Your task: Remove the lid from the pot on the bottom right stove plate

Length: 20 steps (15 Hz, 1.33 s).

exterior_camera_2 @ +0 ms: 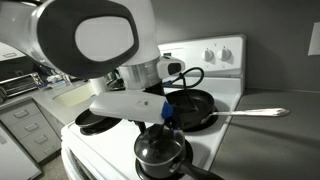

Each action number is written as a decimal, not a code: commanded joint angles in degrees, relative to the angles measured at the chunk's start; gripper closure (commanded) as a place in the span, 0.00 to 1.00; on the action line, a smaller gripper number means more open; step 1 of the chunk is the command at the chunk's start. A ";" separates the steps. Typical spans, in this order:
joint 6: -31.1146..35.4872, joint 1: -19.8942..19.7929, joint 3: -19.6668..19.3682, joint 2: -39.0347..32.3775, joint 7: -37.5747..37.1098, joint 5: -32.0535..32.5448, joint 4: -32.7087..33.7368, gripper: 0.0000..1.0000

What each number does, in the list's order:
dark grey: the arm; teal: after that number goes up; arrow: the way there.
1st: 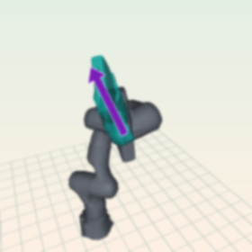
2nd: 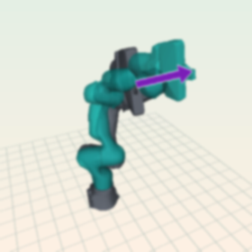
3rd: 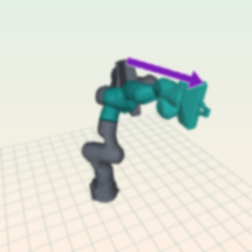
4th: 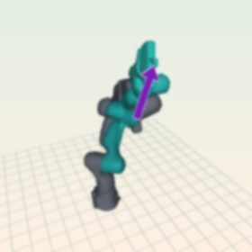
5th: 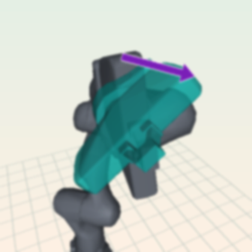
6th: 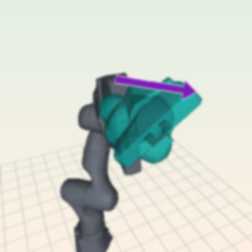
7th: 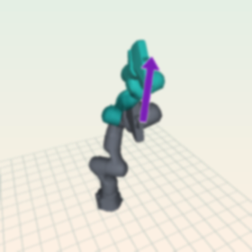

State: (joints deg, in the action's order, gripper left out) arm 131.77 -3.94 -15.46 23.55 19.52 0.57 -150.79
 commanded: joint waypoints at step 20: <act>2.85 -1.45 3.30 0.45 -3.19 3.49 -1.13 0.85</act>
State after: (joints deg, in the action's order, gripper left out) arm 134.82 -4.03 -13.59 23.69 16.69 3.14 -151.74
